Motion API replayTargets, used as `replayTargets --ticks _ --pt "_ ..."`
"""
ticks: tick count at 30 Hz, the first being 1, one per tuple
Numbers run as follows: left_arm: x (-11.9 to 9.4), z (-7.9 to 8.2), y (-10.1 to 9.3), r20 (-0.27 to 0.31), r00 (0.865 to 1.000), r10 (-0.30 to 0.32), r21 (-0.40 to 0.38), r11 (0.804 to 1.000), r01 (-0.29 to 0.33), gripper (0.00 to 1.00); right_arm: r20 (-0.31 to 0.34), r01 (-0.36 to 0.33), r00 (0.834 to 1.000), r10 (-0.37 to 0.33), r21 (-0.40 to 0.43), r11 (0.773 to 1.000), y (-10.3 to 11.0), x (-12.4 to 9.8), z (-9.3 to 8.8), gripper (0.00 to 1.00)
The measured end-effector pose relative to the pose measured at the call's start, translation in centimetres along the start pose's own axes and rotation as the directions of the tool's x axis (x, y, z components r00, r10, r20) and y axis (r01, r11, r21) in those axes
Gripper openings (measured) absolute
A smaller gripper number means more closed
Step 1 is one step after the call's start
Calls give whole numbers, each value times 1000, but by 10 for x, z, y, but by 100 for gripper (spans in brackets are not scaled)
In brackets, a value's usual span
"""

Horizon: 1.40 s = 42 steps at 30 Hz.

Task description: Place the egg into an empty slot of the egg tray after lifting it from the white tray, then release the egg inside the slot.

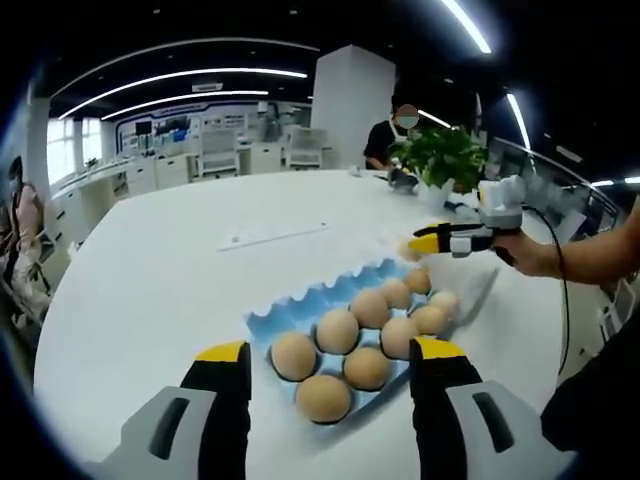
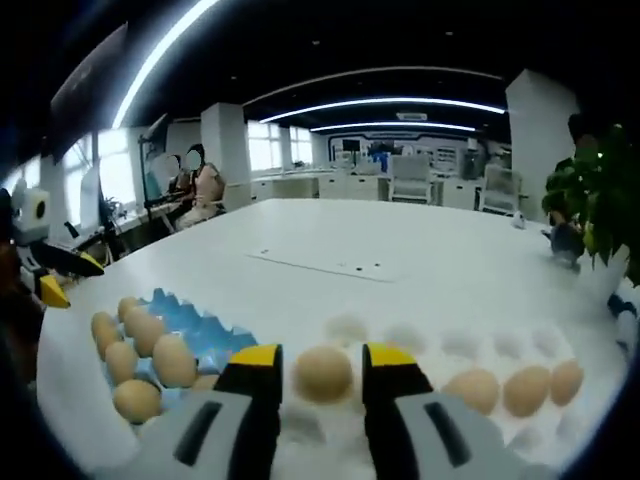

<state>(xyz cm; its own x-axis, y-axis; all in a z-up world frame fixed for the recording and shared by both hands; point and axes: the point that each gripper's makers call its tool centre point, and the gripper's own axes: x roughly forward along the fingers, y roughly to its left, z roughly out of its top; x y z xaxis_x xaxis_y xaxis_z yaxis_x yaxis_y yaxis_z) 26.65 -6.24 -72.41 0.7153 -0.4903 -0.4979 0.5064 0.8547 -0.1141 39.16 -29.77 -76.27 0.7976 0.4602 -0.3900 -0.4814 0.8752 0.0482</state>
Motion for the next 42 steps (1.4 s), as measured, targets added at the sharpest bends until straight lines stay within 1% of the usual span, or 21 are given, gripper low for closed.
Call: replayTargets --ticks 2,4,5,6,7,8,10,13,15,17,19,21,27,28,31,32,33,36,38,41,42 --pt "-1 0 2 -1 1000 6 -1 1000 -6 64 -6 -3 1000 3 -23 1000 1 5 0 30" --pt "-2 -1 5 -1 1000 16 -3 1000 -16 64 -48 -14 999 9 -104 994 4 9 -5 29" --pt "-3 -1 7 -1 1000 24 -4 1000 -24 64 -86 -24 996 10 -168 986 6 11 -10 27" --pt "-4 -1 8 -2 1000 27 -6 1000 -27 64 -97 -8 995 -13 -205 979 6 12 -12 28" --pt "-4 -2 9 -3 1000 30 -8 1000 -30 64 -100 -16 995 -10 -257 966 7 13 -12 28" --pt "-5 -2 11 -3 999 37 -10 999 -37 64 -97 -15 995 -11 -264 964 8 13 -11 28" --pt "-5 -3 13 -4 999 43 -16 999 -43 64 -97 -15 995 -4 -191 982 6 11 -10 28" --pt "-6 -5 16 -7 999 49 -25 998 -49 64 -112 4 993 -22 -155 988 5 6 -12 27" --pt "-6 -5 18 -4 999 54 -29 998 -54 64 -119 4 993 -25 -178 984 7 5 -15 28" --pt "-5 -5 21 -5 998 58 -35 998 -59 64 -120 3 992 -28 -202 979 7 6 -15 26" --pt "-3 -6 23 -8 998 63 -47 997 -63 64 -113 0 993 -24 -211 978 5 9 -14 26" --pt "-3 -6 25 -10 998 68 -56 996 -69 65 -123 -4 992 -24 -218 976 5 9 -14 25" --pt "-3 -8 27 -8 997 71 -66 995 -72 65 -124 7 992 -32 -199 980 2 3 -14 24" --pt "-3 -8 27 -9 997 71 -64 995 -71 65 -112 12 993 -34 -192 981 2 1 -11 24" --pt "-3 -7 29 -3 998 65 -61 996 -65 64 -36 43 998 -48 -128 991 2 -9 10 24" --pt "-4 -7 30 -2 998 64 -64 996 -64 64 -29 41 999 -45 -120 992 3 -11 13 24" --pt "-3 -7 32 -2 998 61 -65 996 -61 64 -22 39 999 -42 -113 993 5 -15 20 24" --pt "-3 -7 34 -5 999 45 -67 997 -45 64 -26 24 999 -27 -96 995 13 -18 27 24" --pt "-3 -7 36 -12 999 35 -69 997 -35 64 -15 2 1000 -3 -74 997 28 -18 35 24" --pt "-5 -6 41 -13 1000 25 -75 997 -26 64 -5 -32 999 31 -81 996 51 -13 46 24" --pt "-5 -5 43 -10 1000 20 -76 997 -21 64 -2 -54 999 54 -74 996 62 -9 50 24"
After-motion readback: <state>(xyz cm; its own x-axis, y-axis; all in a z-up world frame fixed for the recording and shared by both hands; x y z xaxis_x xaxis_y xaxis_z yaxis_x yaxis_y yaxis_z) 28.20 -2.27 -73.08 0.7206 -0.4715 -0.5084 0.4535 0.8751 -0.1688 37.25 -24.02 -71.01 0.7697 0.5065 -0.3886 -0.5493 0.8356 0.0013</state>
